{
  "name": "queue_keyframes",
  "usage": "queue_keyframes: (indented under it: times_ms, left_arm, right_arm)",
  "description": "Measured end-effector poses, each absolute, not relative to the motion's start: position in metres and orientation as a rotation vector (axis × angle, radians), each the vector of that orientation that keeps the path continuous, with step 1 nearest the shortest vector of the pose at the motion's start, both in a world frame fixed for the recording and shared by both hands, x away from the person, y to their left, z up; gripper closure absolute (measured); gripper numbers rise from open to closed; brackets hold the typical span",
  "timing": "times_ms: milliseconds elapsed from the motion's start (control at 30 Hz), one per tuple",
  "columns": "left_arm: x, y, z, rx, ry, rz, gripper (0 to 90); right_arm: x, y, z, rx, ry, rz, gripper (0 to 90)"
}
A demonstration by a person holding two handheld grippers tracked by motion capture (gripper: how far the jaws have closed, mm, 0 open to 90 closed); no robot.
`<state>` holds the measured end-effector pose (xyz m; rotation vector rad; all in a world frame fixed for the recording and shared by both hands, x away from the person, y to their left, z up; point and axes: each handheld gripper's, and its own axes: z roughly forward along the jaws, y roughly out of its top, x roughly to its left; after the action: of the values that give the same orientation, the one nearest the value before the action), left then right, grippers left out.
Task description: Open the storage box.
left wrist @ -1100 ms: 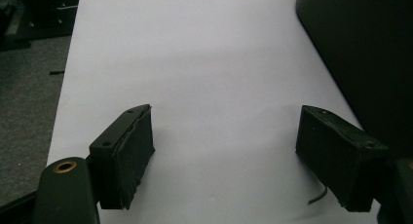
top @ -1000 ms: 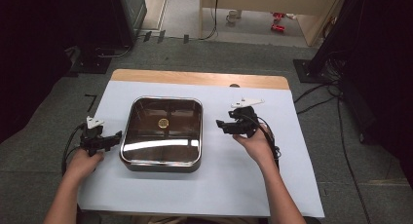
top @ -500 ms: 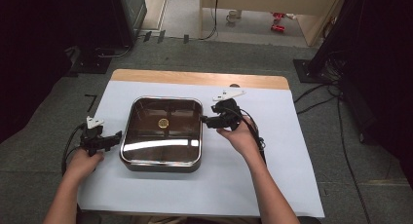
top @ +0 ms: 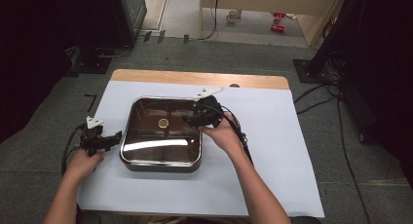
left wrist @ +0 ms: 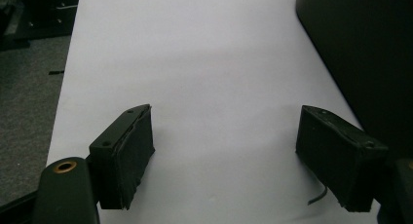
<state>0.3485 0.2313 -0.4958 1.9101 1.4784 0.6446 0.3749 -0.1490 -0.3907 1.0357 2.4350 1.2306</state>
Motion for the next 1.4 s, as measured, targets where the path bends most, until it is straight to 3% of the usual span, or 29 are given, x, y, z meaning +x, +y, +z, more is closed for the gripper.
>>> queue_keyframes:
  times_ms: [633,867,1067,1400]
  left_arm:
    - [0.349,0.231,-0.496,1.911,1.478,0.644,21.3]
    - [0.349,0.231,-0.496,1.91,1.478,0.644,21.3]
    - [0.348,0.231,-0.496,1.91,1.478,0.644,21.3]
    - [0.349,0.231,-0.496,1.909,1.478,0.644,21.3]
  right_arm:
    - [0.372,-0.089,-0.404,0.937,2.506,1.268,41.1]
    - [0.371,-0.068,-0.417,0.923,2.534,1.229,45.6]
    - [0.37,-0.062,-0.427,0.91,2.533,1.174,58.1]
    - [0.371,-0.061,-0.424,0.886,2.536,1.153,58.9]
